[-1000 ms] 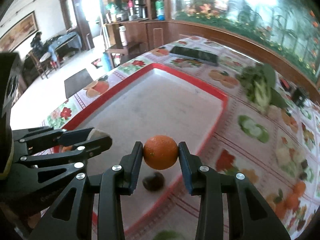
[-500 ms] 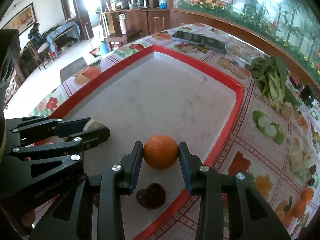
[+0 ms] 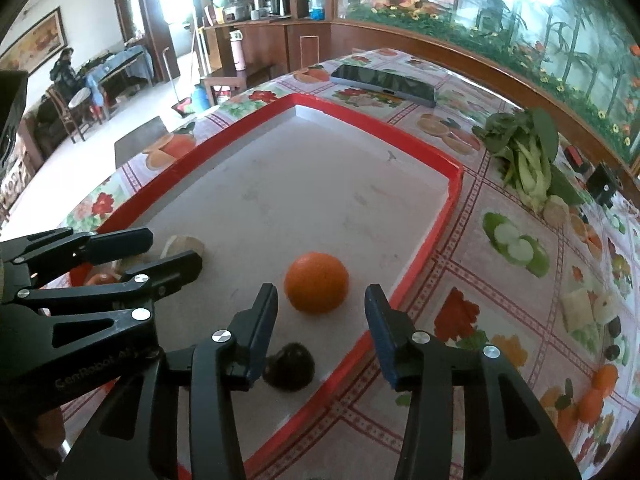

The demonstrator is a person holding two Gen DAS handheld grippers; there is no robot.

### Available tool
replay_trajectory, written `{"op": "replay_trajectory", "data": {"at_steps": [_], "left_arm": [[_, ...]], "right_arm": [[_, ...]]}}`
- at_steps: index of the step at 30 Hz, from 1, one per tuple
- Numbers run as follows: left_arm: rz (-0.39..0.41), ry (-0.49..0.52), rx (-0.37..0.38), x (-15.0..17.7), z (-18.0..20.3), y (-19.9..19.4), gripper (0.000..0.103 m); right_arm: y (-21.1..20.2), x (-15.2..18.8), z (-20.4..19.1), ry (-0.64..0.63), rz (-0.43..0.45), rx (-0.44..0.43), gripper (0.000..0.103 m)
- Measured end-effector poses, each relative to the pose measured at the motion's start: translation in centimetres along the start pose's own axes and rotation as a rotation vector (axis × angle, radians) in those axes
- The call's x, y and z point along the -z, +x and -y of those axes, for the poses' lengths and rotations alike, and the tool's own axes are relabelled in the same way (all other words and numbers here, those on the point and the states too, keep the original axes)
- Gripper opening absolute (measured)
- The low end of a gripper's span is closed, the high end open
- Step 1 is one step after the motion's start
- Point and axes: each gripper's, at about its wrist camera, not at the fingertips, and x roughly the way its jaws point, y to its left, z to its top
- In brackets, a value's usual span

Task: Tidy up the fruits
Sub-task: 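Open the right tool to drop the orange while the left tool releases the cube into the tray, then move both open tools back over the remaining fruit on the table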

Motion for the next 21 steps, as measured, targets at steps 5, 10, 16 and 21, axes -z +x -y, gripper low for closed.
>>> {"op": "replay_trajectory", "data": {"at_steps": [5, 10, 16, 21], "left_arm": [[0.027, -0.023, -0.027, 0.6, -0.2, -1.2, 0.069], [0.05, -0.031, -0.036, 1.3, 0.3, -2.4, 0.078], [0.081, -0.02, -0.044, 2.1, 1.8, -4.0, 0.085], [0.075, -0.03, -0.002, 3.2, 3.4, -5.2, 0.088]], "right_arm": [[-1.6, 0.7, 0.3, 0.029, 0.009, 0.007, 0.06], [-3.2, 1.6, 1.1, 0.077, 0.029, 0.01, 0.071], [-4.9, 3.5, 2.5, 0.153, 0.027, -0.007, 0.077], [-6.4, 5.9, 3.2, 0.157, 0.013, 0.014, 0.077]]}}
